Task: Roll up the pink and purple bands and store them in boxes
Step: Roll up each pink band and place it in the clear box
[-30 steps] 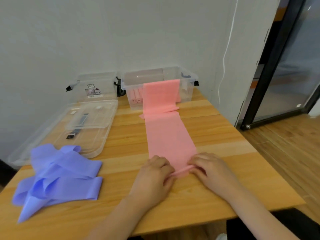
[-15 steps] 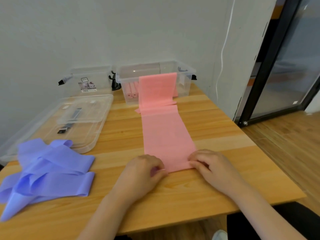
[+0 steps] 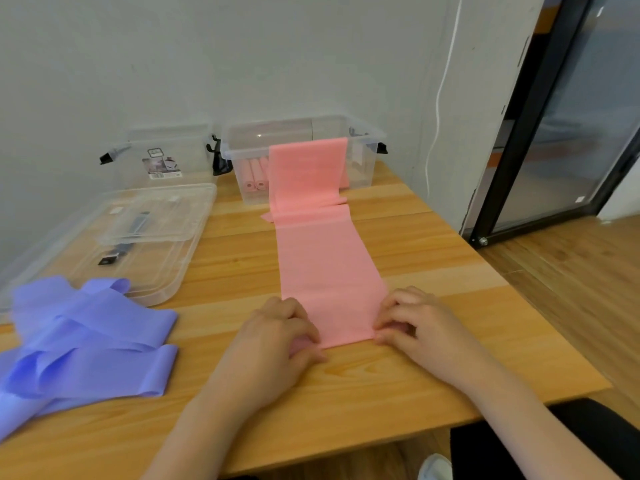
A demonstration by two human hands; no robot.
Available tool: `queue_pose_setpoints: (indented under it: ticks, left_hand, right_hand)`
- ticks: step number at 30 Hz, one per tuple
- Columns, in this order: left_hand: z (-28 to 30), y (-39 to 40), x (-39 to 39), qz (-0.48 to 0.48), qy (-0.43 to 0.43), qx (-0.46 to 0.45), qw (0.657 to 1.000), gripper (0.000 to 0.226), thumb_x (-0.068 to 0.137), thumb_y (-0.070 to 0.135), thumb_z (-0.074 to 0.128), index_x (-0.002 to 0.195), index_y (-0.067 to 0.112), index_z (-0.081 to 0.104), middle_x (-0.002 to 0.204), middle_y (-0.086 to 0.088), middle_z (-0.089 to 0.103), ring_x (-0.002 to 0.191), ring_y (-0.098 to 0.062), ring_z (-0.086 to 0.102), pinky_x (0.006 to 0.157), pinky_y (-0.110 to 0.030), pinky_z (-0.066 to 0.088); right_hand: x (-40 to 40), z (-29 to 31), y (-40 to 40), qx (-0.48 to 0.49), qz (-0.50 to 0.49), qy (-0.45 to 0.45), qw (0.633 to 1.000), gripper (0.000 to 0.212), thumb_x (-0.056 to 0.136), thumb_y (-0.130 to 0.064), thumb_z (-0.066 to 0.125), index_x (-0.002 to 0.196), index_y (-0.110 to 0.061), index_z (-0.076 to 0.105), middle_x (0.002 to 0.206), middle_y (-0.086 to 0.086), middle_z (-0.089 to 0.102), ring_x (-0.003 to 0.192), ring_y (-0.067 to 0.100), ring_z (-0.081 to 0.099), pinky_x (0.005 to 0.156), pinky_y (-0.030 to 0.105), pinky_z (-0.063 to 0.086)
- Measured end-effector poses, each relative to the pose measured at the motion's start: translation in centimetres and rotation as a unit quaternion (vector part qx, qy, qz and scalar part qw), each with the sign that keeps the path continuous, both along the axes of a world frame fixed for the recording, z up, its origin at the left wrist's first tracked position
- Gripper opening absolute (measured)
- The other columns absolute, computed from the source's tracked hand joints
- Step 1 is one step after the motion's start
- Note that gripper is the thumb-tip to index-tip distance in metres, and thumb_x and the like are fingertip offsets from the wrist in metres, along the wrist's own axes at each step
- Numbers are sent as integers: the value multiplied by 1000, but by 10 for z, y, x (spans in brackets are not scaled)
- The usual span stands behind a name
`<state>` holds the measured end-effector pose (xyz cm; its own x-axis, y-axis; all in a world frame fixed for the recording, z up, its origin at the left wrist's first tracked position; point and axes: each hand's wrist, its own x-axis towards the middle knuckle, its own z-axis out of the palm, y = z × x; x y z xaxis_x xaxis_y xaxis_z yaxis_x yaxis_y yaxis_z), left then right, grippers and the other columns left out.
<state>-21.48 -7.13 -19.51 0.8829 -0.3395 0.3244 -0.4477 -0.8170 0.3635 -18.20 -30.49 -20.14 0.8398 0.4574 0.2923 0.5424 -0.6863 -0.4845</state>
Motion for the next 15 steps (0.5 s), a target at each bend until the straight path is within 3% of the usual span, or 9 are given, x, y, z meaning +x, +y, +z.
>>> queue_pose_setpoints:
  ticks: [3,6,9,12,15]
  left_hand:
    - [2,1,-3,-7,-6,4,1000,12,70,34,65,76,26,71,78,14,58,78,-1,45,65,-17,42]
    - [1,-4,-3,14,-5,-5,1000,9,85,20,60,86,22,68,82,10,62,75,-3,48,64,-9,34]
    - [-2,-7,0,42,2,-34,999,6,89,16,53,92,19,58,86,5,58,76,-9,47,65,-15,32]
    - [-4,-7,1,72,0,-35,997,7,86,14,57,93,17,54,83,7,51,73,-14,51,64,-22,36]
    - [-5,-3,1,59,-10,-19,998,11,76,8,70,78,17,64,80,5,56,68,-17,57,61,-27,45]
  right_hand:
    - [-1,0,-5,-12,9,-7,1000,11,76,-23,73,87,-23,74,87,-27,50,92,-5,46,88,20,34]
    - [0,-1,1,-5,0,-20,1000,7,84,-15,65,83,-20,71,81,-27,48,86,-5,44,81,20,36]
    - [2,-2,7,4,-37,-2,999,10,87,-15,60,84,-25,61,81,-23,50,81,-4,45,74,14,34]
    - [2,-3,10,20,-85,-5,996,20,81,-16,66,78,-29,51,78,-17,50,74,-1,49,67,10,36]
    - [3,-5,10,7,-90,-40,995,16,74,-15,74,71,-23,61,75,-16,50,77,5,46,73,23,40]
